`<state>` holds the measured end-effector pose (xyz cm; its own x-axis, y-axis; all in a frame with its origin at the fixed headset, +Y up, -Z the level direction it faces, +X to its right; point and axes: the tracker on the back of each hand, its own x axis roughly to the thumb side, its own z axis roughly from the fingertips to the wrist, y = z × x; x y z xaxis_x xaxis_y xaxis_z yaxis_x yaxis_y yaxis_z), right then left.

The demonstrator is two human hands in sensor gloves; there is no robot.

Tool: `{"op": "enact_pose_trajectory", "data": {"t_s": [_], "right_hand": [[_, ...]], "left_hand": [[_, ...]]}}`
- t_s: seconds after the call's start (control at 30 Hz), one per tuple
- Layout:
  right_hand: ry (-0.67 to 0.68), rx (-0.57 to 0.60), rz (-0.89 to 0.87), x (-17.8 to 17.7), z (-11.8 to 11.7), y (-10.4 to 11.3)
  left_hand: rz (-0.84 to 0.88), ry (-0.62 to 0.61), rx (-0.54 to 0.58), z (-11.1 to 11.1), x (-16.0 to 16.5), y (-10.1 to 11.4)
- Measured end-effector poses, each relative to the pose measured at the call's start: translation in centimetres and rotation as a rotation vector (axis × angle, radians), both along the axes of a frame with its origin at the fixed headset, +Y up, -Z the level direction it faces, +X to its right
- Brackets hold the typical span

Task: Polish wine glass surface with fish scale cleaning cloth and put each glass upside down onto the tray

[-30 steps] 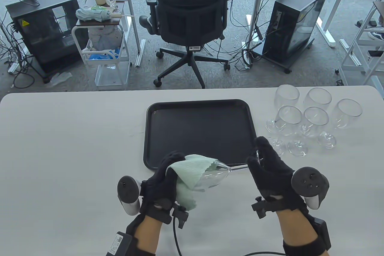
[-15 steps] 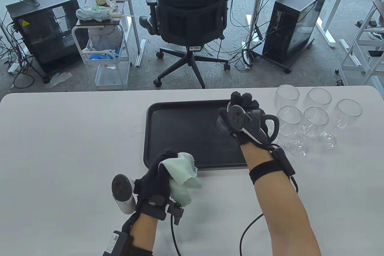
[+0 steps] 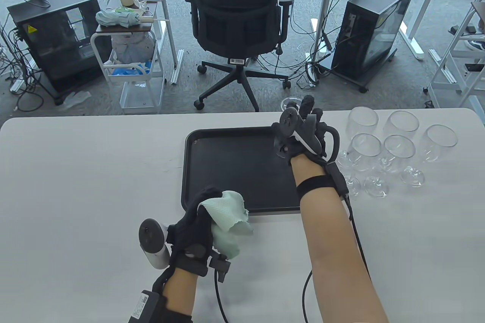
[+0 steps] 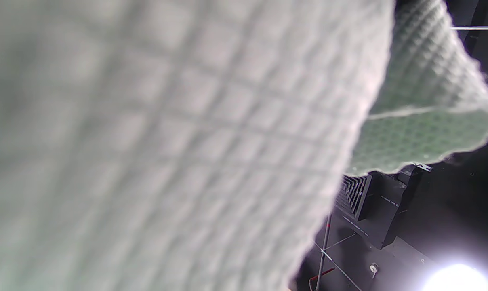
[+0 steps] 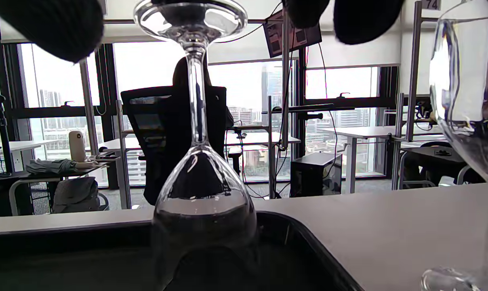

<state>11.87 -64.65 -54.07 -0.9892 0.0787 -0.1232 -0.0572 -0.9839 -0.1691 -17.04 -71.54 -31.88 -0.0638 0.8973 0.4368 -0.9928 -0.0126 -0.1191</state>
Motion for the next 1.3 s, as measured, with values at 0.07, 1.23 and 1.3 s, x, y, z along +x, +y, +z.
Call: {"op": "enact_pose_trajectory", "data": {"t_s": [0.07, 1.23, 1.3], "right_hand": [[0.007, 0.007, 0.01, 0.0, 0.4, -0.2], [-0.44, -0.024, -0.551, 27.2, 15.8, -11.4], [-0.479, -0.03, -0.62, 27.0, 14.5, -11.7]], "left_hand": [[0.002, -0.001, 0.0, 0.0, 0.0, 0.0], [0.048, -0.013, -0.009, -0.3, -0.6, -0.3], [0.04, -0.015, -0.01, -0.3, -0.6, -0.3]]}}
